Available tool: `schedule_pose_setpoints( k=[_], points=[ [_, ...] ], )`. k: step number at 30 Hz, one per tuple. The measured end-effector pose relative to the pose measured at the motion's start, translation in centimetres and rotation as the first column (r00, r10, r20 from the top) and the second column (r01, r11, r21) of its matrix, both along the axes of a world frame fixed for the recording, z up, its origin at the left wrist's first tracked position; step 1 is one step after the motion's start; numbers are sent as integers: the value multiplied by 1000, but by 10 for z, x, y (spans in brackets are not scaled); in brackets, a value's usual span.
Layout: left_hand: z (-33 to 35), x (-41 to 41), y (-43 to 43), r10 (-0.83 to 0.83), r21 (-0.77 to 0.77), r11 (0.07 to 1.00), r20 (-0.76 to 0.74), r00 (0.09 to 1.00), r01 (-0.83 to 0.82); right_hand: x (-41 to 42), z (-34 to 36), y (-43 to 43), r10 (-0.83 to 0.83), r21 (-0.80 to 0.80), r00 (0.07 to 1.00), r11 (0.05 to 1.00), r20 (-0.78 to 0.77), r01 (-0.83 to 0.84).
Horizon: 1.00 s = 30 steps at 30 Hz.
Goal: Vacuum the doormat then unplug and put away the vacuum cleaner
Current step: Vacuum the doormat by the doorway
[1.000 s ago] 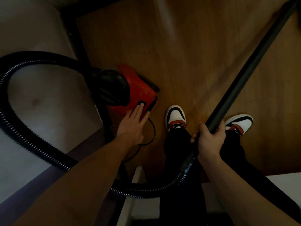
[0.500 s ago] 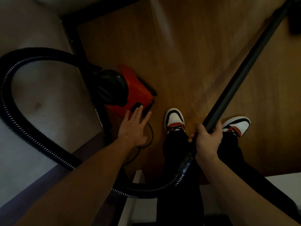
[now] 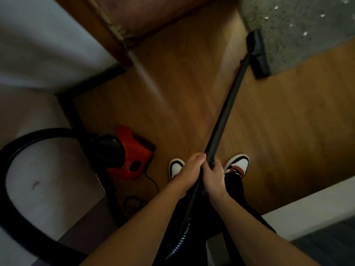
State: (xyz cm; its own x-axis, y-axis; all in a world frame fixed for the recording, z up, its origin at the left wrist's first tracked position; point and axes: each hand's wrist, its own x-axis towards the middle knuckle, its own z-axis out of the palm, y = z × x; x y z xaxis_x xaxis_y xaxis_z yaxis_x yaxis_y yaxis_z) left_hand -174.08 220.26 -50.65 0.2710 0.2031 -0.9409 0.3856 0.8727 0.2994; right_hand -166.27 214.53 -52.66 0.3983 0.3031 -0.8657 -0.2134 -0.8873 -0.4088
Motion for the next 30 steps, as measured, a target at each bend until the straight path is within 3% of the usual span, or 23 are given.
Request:
schedule_pose_setpoints(
  k=[6,10,14,18,30],
  points=[
    [31,42,22,-176,95,978,-100,979,185,53,14,24,28,58,999,998,20,-29],
    [36,56,22,-148,124,980,-85,985,158,90,17,64,-208,72,958,971,-198,226],
    [37,61,18,-103,120,986,-89,991,114,113,8,102,-283,99,891,936,-356,337],
    [46,74,13,-69,133,988,-87,994,80,116,5,107,-207,136,939,958,-274,251],
    [60,103,15,-93,124,988,-41,995,97,141,11,95,-273,187,944,933,-183,307]
  ],
)
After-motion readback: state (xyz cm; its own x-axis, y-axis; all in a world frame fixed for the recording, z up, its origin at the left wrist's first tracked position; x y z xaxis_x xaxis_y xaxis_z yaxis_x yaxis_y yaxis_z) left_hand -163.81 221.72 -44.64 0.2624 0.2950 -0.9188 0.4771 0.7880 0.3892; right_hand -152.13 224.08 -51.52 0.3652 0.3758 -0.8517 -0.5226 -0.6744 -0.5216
